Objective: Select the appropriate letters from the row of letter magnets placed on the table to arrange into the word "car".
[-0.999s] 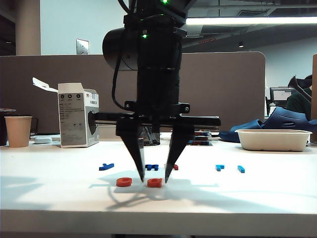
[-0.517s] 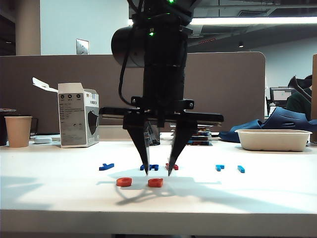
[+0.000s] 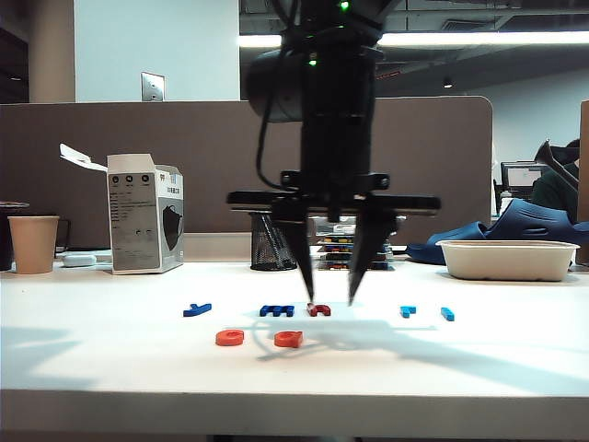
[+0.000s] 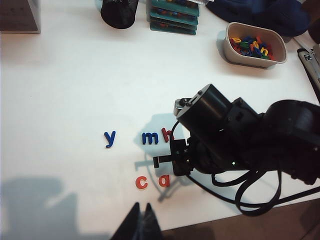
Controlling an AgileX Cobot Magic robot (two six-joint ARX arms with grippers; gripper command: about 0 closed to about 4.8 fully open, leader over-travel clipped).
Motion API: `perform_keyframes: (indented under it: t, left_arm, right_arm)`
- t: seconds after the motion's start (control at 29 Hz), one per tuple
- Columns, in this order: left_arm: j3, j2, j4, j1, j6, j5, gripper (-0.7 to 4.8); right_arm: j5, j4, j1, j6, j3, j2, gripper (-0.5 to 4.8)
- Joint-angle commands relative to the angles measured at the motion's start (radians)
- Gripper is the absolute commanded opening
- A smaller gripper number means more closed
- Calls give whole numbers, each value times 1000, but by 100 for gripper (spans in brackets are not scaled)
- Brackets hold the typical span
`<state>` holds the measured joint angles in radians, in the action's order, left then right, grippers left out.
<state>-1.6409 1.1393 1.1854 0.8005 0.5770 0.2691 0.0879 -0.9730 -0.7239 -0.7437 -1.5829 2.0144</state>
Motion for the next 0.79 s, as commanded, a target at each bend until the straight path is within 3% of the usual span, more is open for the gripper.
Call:
perform_keyframes:
  t: [0.03,0.55,0.79]
  left_arm:
    - [-2,-3,-13,0,-1,0,-5]
    - [-2,-3,-13,0,-1,-1,-5]
    - [-2,-3,-13,0,-1,0,-5]
  right_arm:
    - [47,2,19,37,-5,-26,162]
    - [51,12,159,138,-3,-32,161]
    - [70,17,165,119,7,-31,157]
